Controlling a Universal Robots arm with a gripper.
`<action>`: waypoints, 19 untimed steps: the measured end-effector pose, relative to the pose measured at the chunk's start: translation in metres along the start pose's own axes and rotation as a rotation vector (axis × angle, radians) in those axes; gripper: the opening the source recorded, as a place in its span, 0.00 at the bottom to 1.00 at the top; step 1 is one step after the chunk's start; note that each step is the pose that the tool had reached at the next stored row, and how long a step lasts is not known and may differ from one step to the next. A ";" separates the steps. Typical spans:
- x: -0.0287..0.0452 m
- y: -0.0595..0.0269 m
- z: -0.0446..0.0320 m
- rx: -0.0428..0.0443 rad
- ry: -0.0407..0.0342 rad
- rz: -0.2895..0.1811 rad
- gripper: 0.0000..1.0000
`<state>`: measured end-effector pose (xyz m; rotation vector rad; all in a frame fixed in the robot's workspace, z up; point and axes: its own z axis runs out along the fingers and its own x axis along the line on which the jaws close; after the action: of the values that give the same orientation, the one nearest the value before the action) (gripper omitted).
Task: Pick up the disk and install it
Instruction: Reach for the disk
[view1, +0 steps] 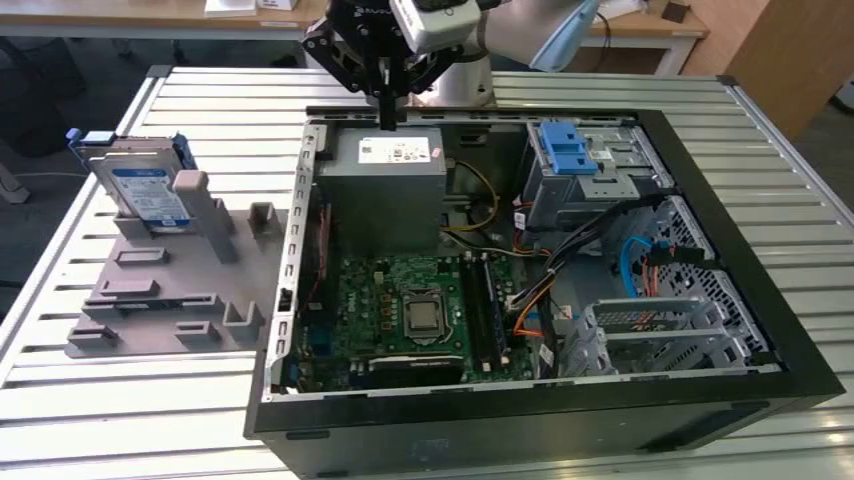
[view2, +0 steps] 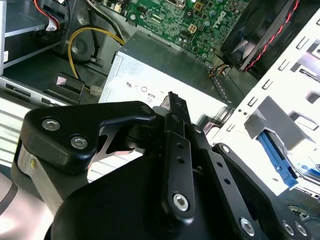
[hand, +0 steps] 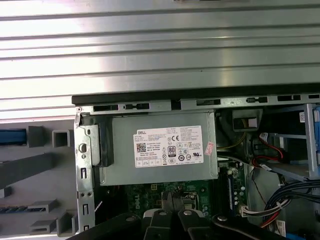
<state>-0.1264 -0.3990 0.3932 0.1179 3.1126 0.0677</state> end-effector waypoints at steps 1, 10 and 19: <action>0.0009 -0.0001 0.0000 0.0000 0.0000 0.000 0.11; 0.0087 -0.0007 0.0006 -0.0001 0.0033 0.000 0.11; 0.0160 -0.0012 0.0010 -0.0002 0.0038 0.000 0.11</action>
<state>-0.1424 -0.3989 0.3917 0.1183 3.1164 0.0682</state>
